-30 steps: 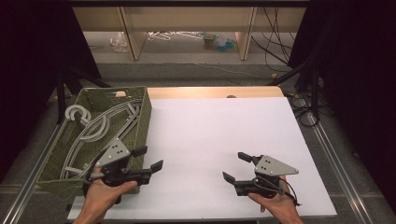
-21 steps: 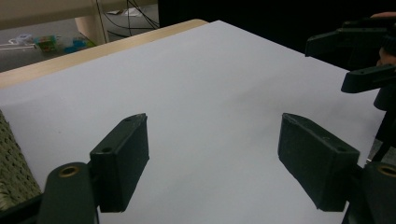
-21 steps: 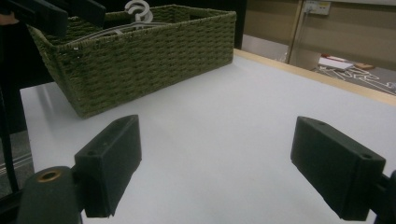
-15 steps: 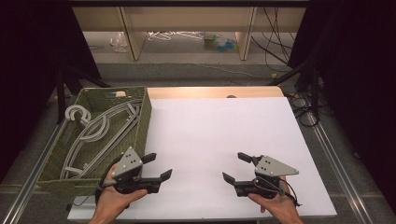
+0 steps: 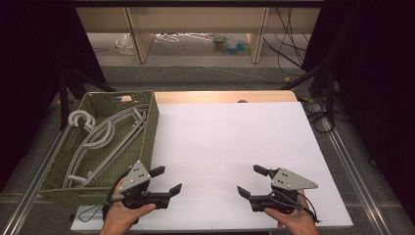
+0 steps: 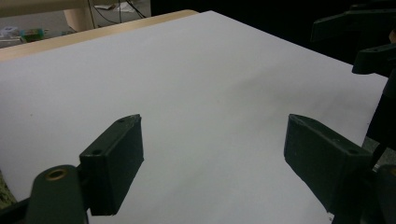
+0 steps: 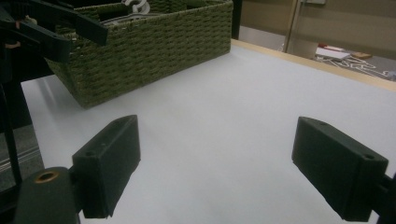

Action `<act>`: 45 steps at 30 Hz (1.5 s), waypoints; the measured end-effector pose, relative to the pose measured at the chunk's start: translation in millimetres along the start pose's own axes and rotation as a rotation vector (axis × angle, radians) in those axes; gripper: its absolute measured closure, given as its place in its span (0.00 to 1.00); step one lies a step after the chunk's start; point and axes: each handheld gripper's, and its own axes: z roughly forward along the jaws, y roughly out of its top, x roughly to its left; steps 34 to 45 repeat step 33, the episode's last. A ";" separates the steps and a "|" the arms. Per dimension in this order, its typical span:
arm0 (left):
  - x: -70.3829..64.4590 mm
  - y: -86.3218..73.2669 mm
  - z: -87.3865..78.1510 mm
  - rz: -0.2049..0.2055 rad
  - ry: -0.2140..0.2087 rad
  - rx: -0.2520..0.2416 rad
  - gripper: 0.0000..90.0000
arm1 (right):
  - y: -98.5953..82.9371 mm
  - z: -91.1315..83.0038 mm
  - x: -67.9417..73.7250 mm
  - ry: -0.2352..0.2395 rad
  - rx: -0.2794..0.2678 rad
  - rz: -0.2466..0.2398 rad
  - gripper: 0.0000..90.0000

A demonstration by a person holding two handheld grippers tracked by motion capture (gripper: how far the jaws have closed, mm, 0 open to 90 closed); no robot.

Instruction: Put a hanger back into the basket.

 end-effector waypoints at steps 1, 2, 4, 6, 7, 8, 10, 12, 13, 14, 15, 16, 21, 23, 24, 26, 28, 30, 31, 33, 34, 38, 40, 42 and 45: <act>0.4 0.2 -0.5 0.008 0.000 -0.001 0.22 | -0.3 -2.3 -0.3 -0.014 0.003 -0.005 0.18; 0.4 0.2 -0.6 0.007 0.000 -0.004 0.22 | -0.5 -4.1 -0.8 -0.015 0.001 -0.012 0.18; 0.5 0.1 -0.8 0.007 0.002 -0.006 0.22 | -1.5 -7.5 -0.2 -0.024 0.008 0.003 0.18; 0.4 -0.1 -1.1 0.008 0.002 -0.008 0.22 | -2.7 -9.9 -0.7 -0.021 0.009 0.015 0.18; 0.4 -0.2 -1.0 0.008 0.000 -0.010 0.22 | -3.0 -11.3 -1.0 -0.030 0.016 0.016 0.18; 0.5 -0.3 -0.7 0.004 -0.006 -0.017 0.22 | -3.2 -11.8 -1.2 -0.029 0.013 0.016 0.18; 0.1 0.0 -1.0 0.004 -0.003 -0.014 0.22 | -2.5 -11.5 -1.0 -0.026 0.013 0.019 0.18; 0.9 0.1 -0.9 0.022 -0.005 -0.012 0.22 | -2.0 -10.3 -0.3 -0.016 0.017 0.013 0.18; 0.0 -0.2 -0.9 0.006 0.001 -0.010 0.22 | -1.9 -10.2 0.2 -0.022 0.015 0.004 0.18; 0.1 -0.2 -0.9 0.007 0.000 -0.011 0.22 | -2.3 -8.6 1.0 -0.010 0.006 0.010 0.18; 0.4 -0.3 -0.8 0.005 -0.003 -0.015 0.22 | -1.8 -9.1 0.9 -0.007 0.014 0.003 0.18; 0.4 -0.3 -0.8 0.004 -0.002 -0.017 0.22 | -1.6 -9.1 0.7 -0.007 0.013 0.006 0.18; 1.1 0.1 -1.2 0.017 -0.002 -0.013 0.22 | -1.1 -9.5 0.5 -0.020 0.012 0.006 0.18; 0.6 -0.5 -0.5 0.006 -0.006 -0.016 0.22 | -1.1 -9.2 0.8 -0.016 0.010 0.004 0.18; 0.3 -0.5 -0.9 0.008 0.001 -0.009 0.22 | -1.1 -8.7 0.9 -0.010 0.010 0.005 0.18; 0.0 -0.8 -0.6 0.009 0.003 -0.003 0.22 | -1.3 -8.4 0.7 -0.005 0.014 0.006 0.18; 0.1 -1.2 0.3 0.006 -0.002 -0.010 0.22 | -1.2 -8.2 0.7 -0.005 0.014 0.007 0.18; 0.6 -1.4 0.3 0.014 -0.003 -0.009 0.22 | -1.3 -8.1 0.7 -0.005 0.014 0.006 0.18; 0.3 -1.9 0.7 0.006 -0.002 -0.007 0.22 | -1.3 -8.0 0.7 -0.006 0.015 0.007 0.18; -0.3 -2.9 1.6 0.010 -0.001 0.003 0.22 | -1.4 -7.9 0.5 -0.004 0.017 0.004 0.18; -0.3 -2.9 1.6 0.010 -0.001 0.003 0.22 | -1.4 -7.9 0.5 -0.004 0.017 0.004 0.18; -0.3 -2.9 1.6 0.010 -0.001 0.003 0.22 | -1.4 -7.9 0.5 -0.004 0.017 0.004 0.18; -0.3 -2.9 1.6 0.010 -0.001 0.003 0.22 | -1.4 -7.9 0.5 -0.004 0.017 0.004 0.18; -0.3 -2.9 1.6 0.010 -0.001 0.003 0.22 | -1.4 -7.9 0.5 -0.004 0.017 0.004 0.18; -0.3 -2.9 1.6 0.010 -0.001 0.003 0.22 | -1.4 -7.9 0.5 -0.004 0.017 0.004 0.18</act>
